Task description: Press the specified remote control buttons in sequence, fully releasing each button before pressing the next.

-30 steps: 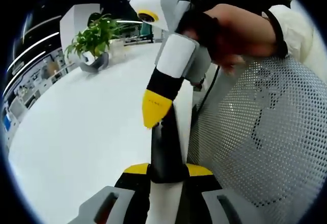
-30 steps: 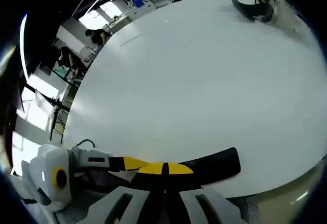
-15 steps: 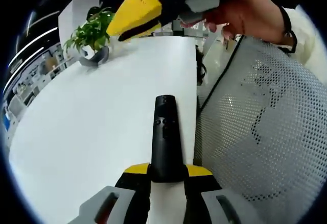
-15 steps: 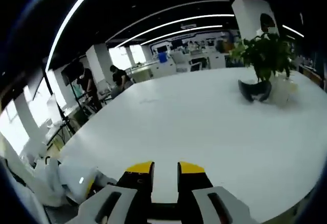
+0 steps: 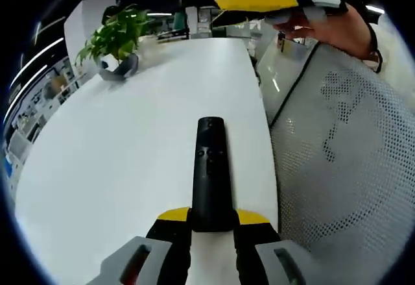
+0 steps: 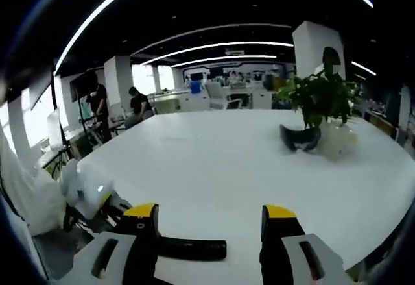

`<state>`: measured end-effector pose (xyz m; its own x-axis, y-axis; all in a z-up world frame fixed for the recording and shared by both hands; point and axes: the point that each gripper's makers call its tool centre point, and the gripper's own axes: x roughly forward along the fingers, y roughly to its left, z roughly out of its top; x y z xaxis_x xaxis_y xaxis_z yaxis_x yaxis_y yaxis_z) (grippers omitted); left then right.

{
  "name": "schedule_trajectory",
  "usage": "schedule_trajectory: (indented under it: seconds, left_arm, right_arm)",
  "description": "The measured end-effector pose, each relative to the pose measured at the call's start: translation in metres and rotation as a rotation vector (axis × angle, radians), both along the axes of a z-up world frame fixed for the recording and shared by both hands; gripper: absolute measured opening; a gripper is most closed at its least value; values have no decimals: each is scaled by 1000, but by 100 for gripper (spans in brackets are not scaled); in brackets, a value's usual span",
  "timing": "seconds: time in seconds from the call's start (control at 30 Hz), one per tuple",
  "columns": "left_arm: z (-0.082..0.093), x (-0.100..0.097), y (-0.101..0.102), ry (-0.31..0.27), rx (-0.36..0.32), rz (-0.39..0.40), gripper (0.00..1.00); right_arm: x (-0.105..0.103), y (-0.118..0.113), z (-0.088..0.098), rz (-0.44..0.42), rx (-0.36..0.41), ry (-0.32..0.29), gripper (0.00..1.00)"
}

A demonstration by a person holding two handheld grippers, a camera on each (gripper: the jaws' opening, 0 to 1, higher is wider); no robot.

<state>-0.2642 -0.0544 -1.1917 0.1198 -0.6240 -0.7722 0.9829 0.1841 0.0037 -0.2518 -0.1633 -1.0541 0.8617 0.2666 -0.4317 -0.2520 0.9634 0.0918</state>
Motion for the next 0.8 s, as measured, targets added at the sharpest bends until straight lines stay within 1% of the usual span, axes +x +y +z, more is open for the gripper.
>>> schedule_trajectory:
  seconds: [0.07, 0.1, 0.17, 0.27, 0.33, 0.37, 0.4, 0.47, 0.57, 0.6, 0.7, 0.8]
  left_arm:
    - [1, 7, 2, 7, 4, 2, 24]
    - [2, 10, 3, 9, 5, 3, 24]
    - [4, 17, 5, 13, 7, 2, 24]
    - [5, 30, 9, 2, 25, -5, 24]
    - [5, 39, 11, -4, 29, -2, 24]
    - [5, 42, 11, -4, 29, -1, 24]
    - [4, 48, 13, -6, 33, 1, 24]
    - [2, 57, 14, -6, 42, 6, 24]
    - [2, 71, 15, -17, 54, 10, 24]
    - [2, 74, 16, -18, 55, 12, 24]
    - [4, 93, 18, -31, 67, 20, 24]
    - [7, 112, 19, -39, 75, 24, 24]
  right_arm:
    - [2, -4, -1, -10, -58, -9, 68]
    - [4, -6, -2, -17, -89, -24, 70]
    - [5, -7, -6, -31, -114, -26, 72]
    - [6, -8, -6, -37, -158, -41, 73]
    - [7, -8, -8, -33, -176, -38, 77]
    - [7, -7, -11, -24, -186, -25, 81]
    - [6, -3, -18, -6, -192, 9, 84]
    - [6, -2, -20, 0, -204, 11, 84]
    - [5, -4, -22, 5, -199, 14, 86]
    - [5, -5, -24, 0, -192, 33, 86]
    - [4, -1, -23, 9, -167, 35, 83]
    - [4, 0, -27, 15, -167, 51, 86]
